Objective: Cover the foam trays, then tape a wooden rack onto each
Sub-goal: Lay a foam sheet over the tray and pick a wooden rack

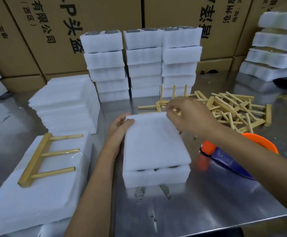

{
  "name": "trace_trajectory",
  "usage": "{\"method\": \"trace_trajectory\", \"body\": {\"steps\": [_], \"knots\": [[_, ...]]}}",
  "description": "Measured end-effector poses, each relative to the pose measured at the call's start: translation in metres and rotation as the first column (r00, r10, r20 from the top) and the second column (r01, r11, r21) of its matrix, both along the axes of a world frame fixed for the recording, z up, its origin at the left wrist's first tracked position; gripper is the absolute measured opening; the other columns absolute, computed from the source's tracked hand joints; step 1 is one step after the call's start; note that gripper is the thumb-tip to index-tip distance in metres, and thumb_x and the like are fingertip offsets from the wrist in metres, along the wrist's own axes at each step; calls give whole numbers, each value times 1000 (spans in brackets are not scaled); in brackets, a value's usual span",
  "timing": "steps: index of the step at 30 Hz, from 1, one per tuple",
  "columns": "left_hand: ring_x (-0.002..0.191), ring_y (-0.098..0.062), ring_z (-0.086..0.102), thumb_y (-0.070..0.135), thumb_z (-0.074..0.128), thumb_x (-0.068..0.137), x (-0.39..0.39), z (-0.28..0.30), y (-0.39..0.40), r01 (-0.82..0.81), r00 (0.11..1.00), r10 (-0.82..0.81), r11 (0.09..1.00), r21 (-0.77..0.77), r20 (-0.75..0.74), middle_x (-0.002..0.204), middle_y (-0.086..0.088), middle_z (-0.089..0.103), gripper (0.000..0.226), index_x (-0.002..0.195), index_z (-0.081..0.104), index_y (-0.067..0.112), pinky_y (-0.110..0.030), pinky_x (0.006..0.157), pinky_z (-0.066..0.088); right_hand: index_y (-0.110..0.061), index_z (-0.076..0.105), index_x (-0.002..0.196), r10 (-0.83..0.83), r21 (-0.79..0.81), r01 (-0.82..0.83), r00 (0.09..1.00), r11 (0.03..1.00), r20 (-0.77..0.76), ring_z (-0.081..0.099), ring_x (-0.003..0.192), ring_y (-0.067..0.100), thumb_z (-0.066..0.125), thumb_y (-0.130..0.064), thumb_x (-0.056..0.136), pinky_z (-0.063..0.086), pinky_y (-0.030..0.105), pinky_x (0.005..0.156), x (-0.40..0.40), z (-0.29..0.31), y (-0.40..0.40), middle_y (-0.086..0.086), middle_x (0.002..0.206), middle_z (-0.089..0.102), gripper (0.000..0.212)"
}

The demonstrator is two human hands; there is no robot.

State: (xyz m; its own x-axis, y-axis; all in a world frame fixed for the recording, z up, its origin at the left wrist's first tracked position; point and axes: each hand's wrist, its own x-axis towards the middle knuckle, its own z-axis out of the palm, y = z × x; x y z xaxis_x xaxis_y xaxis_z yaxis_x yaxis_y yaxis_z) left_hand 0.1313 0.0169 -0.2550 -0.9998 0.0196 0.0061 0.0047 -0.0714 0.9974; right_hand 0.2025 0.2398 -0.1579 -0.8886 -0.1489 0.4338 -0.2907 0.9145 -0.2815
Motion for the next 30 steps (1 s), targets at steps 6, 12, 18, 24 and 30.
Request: {"method": "trace_trajectory", "body": {"steps": [6,12,18,24,30], "knots": [[93,-21,75,31,85,68,-3,4,-2,153,987,-155,988,33,53,104,4,77,41,106,73,37,-34,73,59,-20,57,129,-70,5,73,935,997,347,46,128,26,46,-30,99,41,40,103,-67,-28,-14,4,134,57,33],[92,-25,75,28,81,63,-10,3,0,121,991,-118,992,-40,59,94,7,77,36,96,75,40,-42,81,61,-16,58,131,-341,355,184,825,917,451,34,136,33,50,-13,93,41,46,105,-95,-25,15,9,138,48,39],[89,-25,75,25,81,67,-14,3,-1,131,990,-128,989,-64,50,93,1,78,28,92,75,38,-38,75,61,-25,61,119,-297,450,105,876,887,380,56,111,28,58,-21,90,48,34,86,-97,-28,33,8,121,60,29],[84,-25,72,16,78,68,-12,5,-4,128,990,-131,990,51,47,95,-8,75,33,99,69,20,-40,78,59,-27,54,104,-193,206,157,967,966,168,56,97,34,52,-15,93,42,35,73,-87,16,37,7,107,63,16],[81,-22,65,14,67,79,-16,2,-9,38,998,-49,976,216,44,92,-7,73,26,104,72,18,-39,78,50,-8,55,99,11,106,-14,999,994,33,48,103,27,59,-33,95,43,39,81,-61,80,4,10,105,53,25]]}}
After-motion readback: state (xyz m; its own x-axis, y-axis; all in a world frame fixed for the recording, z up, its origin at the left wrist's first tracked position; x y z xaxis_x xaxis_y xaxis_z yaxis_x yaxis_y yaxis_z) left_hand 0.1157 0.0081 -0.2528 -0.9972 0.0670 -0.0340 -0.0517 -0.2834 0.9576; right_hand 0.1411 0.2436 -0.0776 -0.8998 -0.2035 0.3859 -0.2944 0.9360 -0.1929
